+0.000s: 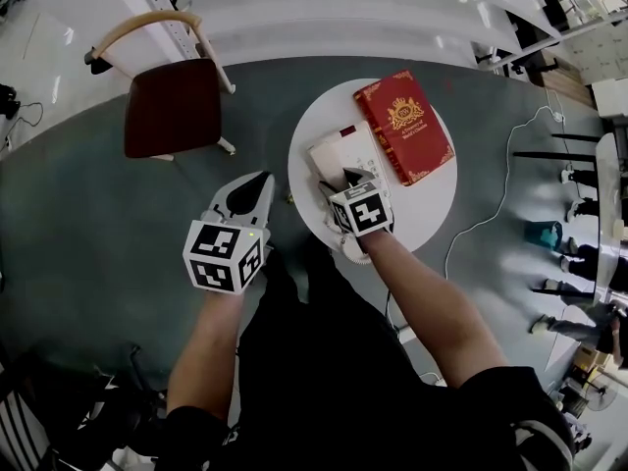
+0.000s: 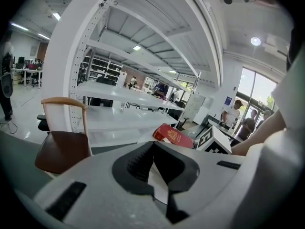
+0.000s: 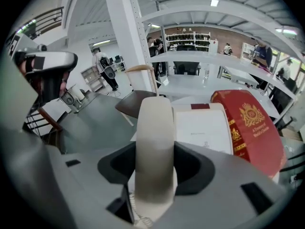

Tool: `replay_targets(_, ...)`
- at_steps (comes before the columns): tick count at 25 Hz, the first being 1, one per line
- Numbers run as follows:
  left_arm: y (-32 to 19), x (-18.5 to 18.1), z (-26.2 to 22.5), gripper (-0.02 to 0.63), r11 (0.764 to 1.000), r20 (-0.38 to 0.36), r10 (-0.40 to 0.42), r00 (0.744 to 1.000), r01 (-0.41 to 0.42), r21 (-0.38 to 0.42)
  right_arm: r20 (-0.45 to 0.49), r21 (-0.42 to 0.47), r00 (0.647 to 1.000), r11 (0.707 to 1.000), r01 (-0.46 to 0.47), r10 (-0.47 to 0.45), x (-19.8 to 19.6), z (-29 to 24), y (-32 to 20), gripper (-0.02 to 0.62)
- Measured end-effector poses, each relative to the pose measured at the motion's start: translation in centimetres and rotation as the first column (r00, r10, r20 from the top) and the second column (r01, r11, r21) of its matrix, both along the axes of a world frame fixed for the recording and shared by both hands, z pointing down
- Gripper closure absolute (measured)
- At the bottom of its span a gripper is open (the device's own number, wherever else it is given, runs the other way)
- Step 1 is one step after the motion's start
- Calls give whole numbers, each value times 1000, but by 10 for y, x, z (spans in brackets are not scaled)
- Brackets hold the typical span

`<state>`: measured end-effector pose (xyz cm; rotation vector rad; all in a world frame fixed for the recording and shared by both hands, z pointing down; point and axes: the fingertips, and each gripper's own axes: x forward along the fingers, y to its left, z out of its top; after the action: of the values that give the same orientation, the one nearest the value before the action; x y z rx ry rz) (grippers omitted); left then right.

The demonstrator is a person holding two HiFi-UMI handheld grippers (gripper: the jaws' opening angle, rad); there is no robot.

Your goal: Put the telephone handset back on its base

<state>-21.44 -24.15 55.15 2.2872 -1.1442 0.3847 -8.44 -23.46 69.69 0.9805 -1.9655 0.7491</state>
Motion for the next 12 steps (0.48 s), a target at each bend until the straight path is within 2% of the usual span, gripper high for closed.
replay_targets(7,0,-2,-1,597,1000,0,-2,1000,2,-2,-14,-24,999,998,-53,53,4,7,-1,374)
replay_targets(12,3,0,-1,597,1000,-6,1,1000,-1,-4,-57,-22,995,996,-89,87,7,7,-2,373)
